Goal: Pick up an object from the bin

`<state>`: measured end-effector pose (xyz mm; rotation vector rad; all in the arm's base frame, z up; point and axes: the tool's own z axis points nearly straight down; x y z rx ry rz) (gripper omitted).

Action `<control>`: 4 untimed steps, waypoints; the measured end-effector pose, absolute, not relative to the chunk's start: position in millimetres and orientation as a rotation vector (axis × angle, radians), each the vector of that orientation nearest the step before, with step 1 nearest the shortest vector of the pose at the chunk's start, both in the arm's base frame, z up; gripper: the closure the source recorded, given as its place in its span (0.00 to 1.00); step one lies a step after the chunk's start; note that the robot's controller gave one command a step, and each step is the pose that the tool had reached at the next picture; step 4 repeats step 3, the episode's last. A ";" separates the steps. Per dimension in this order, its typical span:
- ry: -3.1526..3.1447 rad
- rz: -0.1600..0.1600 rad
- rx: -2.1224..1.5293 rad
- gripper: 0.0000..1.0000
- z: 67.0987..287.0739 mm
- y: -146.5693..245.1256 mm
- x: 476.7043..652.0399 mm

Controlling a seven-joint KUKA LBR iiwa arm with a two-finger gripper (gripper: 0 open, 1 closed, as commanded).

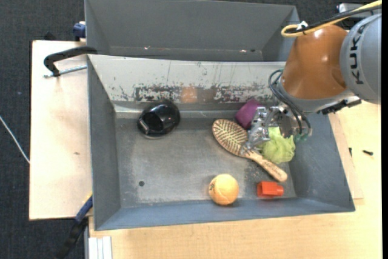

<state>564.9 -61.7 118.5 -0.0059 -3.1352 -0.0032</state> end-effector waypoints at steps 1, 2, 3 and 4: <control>-3.143 -0.001 -0.005 1.00 141.6 -61.9 566.9; -3.151 0.000 -0.006 1.00 154.8 -62.1 568.6; -3.151 0.000 -0.006 1.00 160.3 -62.1 568.7; -3.151 0.000 -0.006 1.00 160.3 -62.1 568.7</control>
Offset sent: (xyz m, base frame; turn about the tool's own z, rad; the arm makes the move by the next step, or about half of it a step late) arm 0.0001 0.0000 0.0040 0.0000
